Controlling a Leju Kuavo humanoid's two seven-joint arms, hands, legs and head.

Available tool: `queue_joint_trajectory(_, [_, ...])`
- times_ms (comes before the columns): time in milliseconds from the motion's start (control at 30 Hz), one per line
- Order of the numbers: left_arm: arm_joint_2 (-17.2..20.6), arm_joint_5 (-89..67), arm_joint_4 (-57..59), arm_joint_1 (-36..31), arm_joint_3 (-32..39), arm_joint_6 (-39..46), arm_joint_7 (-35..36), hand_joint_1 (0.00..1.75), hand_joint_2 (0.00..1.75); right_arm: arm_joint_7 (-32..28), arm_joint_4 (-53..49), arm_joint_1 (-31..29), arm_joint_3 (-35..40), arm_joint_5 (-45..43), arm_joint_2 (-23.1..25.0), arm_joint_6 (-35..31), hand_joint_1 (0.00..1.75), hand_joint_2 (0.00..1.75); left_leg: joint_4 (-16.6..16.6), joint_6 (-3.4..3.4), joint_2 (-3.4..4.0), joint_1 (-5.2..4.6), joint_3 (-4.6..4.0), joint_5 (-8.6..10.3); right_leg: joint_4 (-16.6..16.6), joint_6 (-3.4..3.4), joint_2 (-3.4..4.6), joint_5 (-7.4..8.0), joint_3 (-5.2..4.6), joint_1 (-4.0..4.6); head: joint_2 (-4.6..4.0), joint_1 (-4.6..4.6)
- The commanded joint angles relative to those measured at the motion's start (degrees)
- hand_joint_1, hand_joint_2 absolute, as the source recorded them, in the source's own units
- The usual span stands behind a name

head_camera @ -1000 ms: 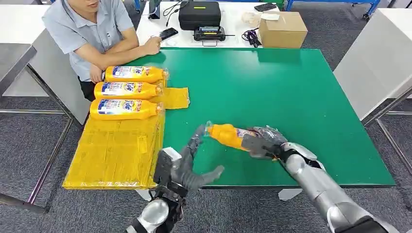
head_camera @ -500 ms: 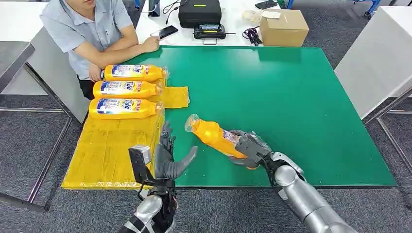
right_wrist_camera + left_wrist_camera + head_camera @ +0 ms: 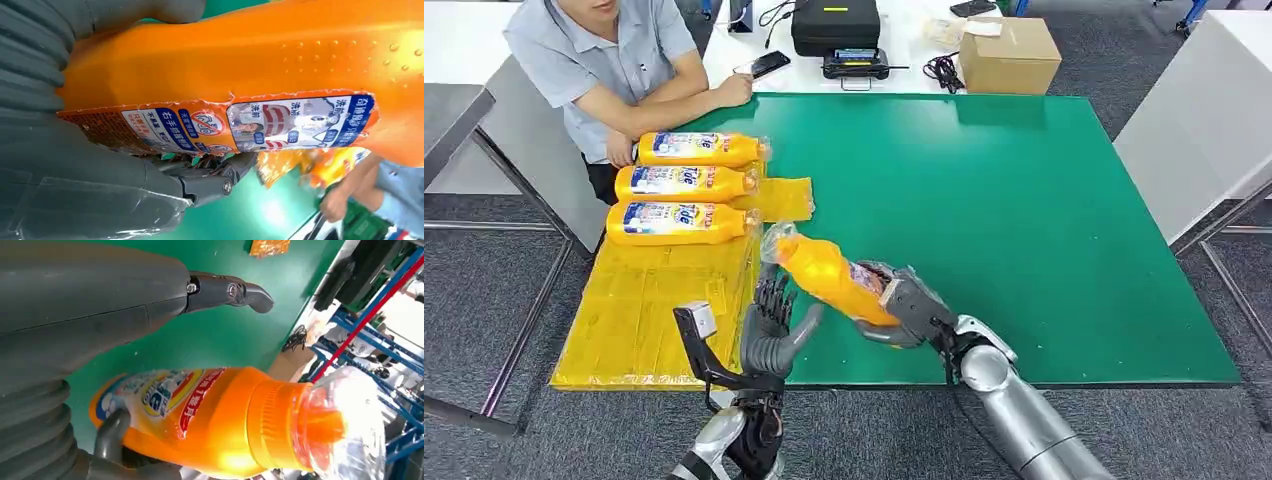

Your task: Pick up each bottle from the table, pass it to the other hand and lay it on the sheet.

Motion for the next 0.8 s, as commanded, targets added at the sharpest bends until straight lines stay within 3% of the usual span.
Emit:
queue_joint_trajectory(33, [3.23, 1.43, -0.63, -0.91, -2.35, -5.97, 0.48, 0.00, 1.75, -0.23, 3.65, -3.85, 3.93, -1.47, 0.61, 1.28, 1.75, 1.75, 0.01, -0.14, 0.22, 0.05, 0.27, -0.14, 0.02, -0.17, 0.18, -0.09, 0.20, 0.07, 0.00, 0.00])
queue_joint_trajectory(200, [2.96, 0.58, 0.60, -2.08, -3.25, -6.57, 0.12, 0.00, 1.75, -0.31, 6.35, -5.12, 5.97, -1.68, 1.57, 2.27, 1.75, 1.75, 0.03, -0.25, 0.37, 0.09, 0.57, -0.29, 0.06, -0.30, 0.29, -0.20, 0.46, 0.12, 0.00, 0.00])
queue_joint_trajectory(300, [2.91, 0.64, 1.11, -2.35, -3.21, -6.61, 0.23, 0.00, 1.75, -0.27, 6.58, -4.97, 6.36, -1.62, 2.07, 2.17, 1.75, 1.75, -0.03, -0.09, 0.15, 0.03, 0.14, -0.05, -0.03, -0.10, 0.12, -0.01, 0.10, 0.04, 0.00, 0.00])
queue_joint_trajectory(433, [0.85, 3.09, 0.95, -1.72, -0.47, -7.47, 1.98, 0.00, 1.75, -0.87, 7.44, -6.18, 8.05, -1.79, 2.36, 2.99, 1.75, 1.75, -0.04, -0.09, 0.14, 0.02, 0.15, -0.05, -0.01, -0.11, 0.11, -0.02, 0.09, 0.03, 0.00, -0.02])
queue_joint_trajectory(800, [0.26, 1.66, 2.54, -2.91, -1.11, -8.41, 3.03, 0.00, 1.75, -1.16, 8.77, -7.57, 8.46, -2.98, 3.57, 4.10, 1.75, 1.75, 0.00, -0.12, 0.19, 0.05, 0.22, -0.11, 0.00, -0.14, 0.14, -0.06, 0.16, 0.06, 0.00, 0.00])
